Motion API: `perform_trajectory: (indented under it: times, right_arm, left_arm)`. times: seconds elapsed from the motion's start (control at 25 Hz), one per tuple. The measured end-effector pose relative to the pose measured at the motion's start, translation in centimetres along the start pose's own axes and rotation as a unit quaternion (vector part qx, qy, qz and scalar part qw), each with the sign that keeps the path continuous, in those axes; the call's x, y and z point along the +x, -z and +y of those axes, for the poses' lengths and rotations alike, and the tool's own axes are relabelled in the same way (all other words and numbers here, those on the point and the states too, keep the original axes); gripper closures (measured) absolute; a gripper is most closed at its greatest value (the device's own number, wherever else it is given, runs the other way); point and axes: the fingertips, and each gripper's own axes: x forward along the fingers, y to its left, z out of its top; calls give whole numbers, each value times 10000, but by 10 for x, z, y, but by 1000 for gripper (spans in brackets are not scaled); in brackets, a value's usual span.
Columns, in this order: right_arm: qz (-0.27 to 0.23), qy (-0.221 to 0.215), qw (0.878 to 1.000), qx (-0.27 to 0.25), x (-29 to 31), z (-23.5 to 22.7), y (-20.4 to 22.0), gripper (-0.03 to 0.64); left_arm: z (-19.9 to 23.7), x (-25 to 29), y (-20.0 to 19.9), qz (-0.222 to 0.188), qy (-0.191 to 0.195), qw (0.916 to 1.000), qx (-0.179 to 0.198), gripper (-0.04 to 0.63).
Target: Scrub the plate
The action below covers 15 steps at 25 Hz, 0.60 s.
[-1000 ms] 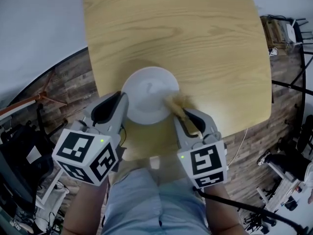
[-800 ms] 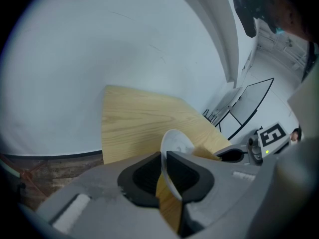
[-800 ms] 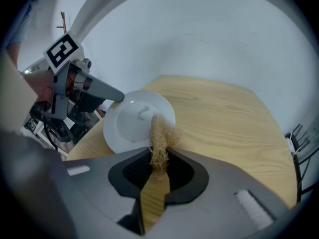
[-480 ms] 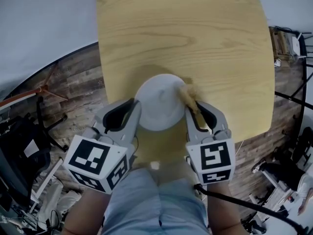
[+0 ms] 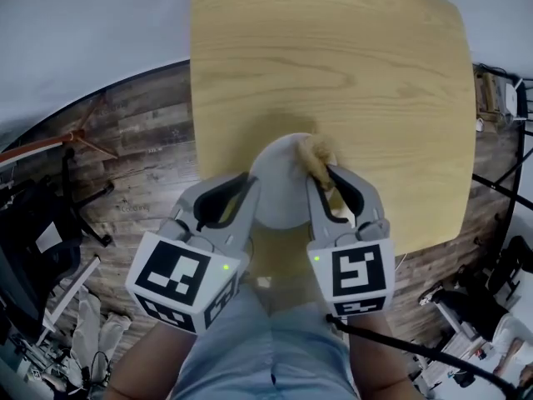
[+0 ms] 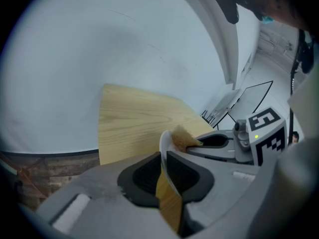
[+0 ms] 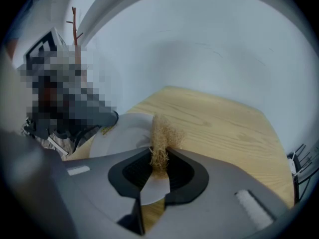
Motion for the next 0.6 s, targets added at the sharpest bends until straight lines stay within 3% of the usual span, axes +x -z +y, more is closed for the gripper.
perform_trajectory:
  times: [0.6]
  right_arm:
    - [-123, -528, 9979, -346, -6, 45, -5, 546]
  left_arm:
    - [2, -4, 2, -26, -111, 9999, 34, 538]
